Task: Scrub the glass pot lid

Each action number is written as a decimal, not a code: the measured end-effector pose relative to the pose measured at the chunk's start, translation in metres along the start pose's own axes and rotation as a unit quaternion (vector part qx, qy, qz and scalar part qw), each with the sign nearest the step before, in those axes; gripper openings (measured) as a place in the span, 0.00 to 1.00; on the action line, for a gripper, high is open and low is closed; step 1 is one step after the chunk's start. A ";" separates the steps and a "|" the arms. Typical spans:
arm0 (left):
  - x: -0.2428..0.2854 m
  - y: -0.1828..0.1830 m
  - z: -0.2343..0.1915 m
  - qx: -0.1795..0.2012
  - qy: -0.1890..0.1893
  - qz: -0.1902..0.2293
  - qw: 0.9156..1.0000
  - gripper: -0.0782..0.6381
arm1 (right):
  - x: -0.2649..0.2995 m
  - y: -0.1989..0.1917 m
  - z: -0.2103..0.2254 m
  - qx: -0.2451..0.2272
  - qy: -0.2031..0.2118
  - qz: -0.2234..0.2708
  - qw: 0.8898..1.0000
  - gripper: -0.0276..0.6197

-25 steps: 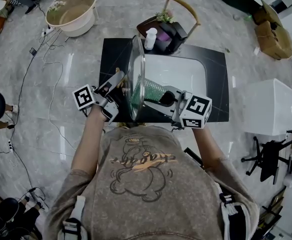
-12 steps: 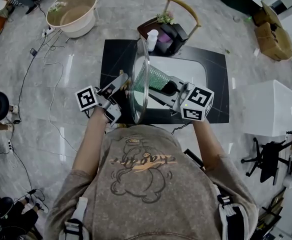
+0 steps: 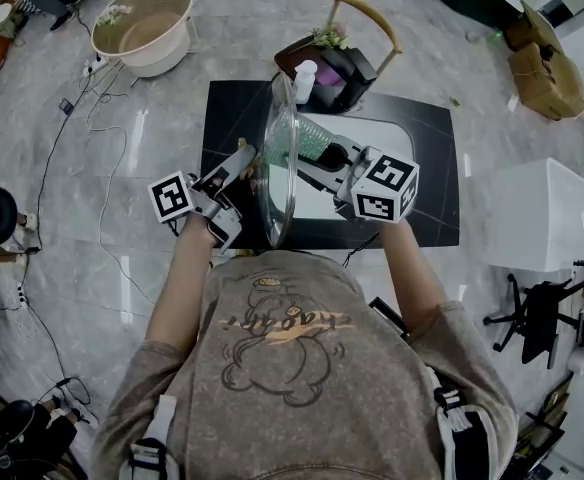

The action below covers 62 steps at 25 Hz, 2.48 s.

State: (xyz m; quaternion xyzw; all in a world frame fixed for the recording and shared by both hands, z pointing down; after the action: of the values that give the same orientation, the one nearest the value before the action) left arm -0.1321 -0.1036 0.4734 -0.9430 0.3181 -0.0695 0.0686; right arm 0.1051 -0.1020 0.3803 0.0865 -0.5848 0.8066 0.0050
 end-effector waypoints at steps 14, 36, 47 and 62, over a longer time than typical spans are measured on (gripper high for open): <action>0.002 0.000 0.004 0.005 -0.011 -0.012 1.000 0.35 | 0.012 -0.016 0.043 0.029 -0.037 -0.031 0.998 0.19; 0.003 0.001 0.009 0.010 -0.022 -0.005 1.000 0.35 | 0.035 -0.094 0.034 0.096 -0.013 -0.120 0.988 0.19; 0.002 -0.001 0.003 0.001 -0.019 0.008 1.000 0.35 | 0.028 -0.107 0.004 0.107 0.030 -0.122 0.986 0.19; -0.001 0.001 0.002 -0.001 -0.010 0.017 1.000 0.35 | 0.012 -0.064 -0.037 0.059 0.089 -0.099 0.989 0.19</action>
State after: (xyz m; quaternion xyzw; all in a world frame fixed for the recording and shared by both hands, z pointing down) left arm -0.1334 -0.1035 0.4710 -0.9381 0.3336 -0.0582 0.0724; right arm 0.0953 -0.0482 0.4311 0.0719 -0.5216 0.8398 0.1319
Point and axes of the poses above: the fingertips, and each gripper's own axes: x forward along the fingers, z to its right, y out of its top, the point moved 10 cm from there along -x, backward along the fingers, and after that the axes turned 14 degrees about y, right-handed, at the moved point
